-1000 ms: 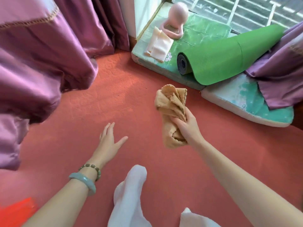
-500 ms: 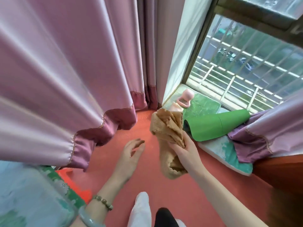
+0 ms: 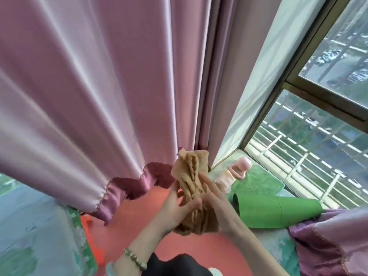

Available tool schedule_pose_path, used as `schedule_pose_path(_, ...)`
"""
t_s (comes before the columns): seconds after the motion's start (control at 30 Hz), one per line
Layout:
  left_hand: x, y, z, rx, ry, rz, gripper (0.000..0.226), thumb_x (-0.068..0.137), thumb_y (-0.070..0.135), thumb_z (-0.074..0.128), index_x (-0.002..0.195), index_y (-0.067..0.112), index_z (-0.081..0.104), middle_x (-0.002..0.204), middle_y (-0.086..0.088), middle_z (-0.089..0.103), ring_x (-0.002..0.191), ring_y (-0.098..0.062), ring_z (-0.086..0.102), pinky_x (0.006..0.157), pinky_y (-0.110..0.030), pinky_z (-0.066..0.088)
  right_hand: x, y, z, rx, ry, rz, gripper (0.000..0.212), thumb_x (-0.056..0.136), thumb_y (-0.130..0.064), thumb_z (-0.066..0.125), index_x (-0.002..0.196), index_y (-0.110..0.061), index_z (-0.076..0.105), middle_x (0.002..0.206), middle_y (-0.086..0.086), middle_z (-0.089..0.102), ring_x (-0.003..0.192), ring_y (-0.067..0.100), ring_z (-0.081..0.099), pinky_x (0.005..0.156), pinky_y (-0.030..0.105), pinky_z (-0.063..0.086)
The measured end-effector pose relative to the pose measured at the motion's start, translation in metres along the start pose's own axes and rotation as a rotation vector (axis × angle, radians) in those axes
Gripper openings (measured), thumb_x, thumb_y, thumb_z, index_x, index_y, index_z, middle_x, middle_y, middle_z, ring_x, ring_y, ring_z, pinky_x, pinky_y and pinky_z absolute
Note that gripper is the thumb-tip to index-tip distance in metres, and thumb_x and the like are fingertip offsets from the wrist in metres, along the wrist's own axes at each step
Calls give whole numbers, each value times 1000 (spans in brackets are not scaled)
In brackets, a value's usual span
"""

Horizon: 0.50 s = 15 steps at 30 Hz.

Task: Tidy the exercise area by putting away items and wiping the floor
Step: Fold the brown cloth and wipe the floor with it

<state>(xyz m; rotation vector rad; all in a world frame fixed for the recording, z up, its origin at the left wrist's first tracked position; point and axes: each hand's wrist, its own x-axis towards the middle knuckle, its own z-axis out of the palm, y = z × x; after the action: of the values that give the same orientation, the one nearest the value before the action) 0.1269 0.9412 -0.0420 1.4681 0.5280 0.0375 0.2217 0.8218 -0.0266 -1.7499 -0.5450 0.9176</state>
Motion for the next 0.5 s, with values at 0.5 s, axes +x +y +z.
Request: schedule_pose_path(0.5, -27, 19, 88, -460, 639, 82, 55, 63, 16, 64, 116, 29, 57, 96, 6, 73, 88, -8, 69, 66, -18, 52, 11, -8, -109, -14, -224, 92, 55, 59, -37, 76, 109, -20, 66, 96, -2, 73, 88, 12, 69, 79, 29, 56)
